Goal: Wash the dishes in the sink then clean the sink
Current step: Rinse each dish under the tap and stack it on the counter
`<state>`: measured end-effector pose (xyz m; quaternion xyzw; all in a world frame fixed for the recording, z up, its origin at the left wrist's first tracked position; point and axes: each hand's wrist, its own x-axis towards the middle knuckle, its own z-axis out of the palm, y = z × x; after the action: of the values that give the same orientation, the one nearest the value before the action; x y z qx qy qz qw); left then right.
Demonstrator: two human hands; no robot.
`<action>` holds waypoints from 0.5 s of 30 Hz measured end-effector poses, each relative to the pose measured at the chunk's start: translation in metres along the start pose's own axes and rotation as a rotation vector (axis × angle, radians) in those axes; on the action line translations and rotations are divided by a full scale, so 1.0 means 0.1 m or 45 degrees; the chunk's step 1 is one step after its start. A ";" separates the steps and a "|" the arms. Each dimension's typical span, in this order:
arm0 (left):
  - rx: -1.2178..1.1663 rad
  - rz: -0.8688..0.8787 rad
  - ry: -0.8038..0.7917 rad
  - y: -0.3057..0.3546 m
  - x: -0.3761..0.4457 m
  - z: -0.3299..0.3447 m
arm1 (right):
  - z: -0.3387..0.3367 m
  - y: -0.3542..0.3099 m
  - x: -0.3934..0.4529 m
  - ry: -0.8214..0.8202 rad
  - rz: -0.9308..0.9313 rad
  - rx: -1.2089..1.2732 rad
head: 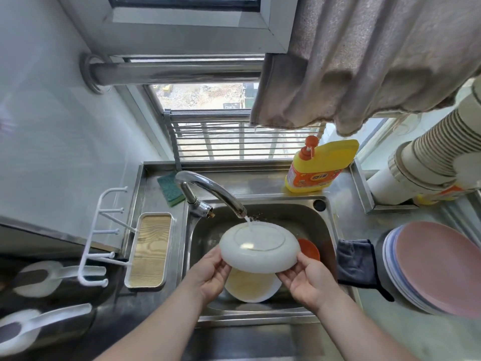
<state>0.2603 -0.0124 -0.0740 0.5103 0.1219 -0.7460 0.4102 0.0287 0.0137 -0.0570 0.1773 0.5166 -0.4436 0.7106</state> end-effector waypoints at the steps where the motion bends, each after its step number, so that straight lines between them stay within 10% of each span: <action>1: -0.002 0.002 0.005 -0.03 0.02 0.02 | -0.04 0.02 0.00 0.019 -0.011 0.023; 15: 0.090 -0.006 0.020 -0.36 0.00 0.27 | 0.02 0.22 -0.01 0.043 -0.115 0.051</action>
<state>0.2160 -0.0055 -0.0703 0.5301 0.0997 -0.7468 0.3891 0.0478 0.0243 -0.0598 0.1755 0.5271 -0.4823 0.6773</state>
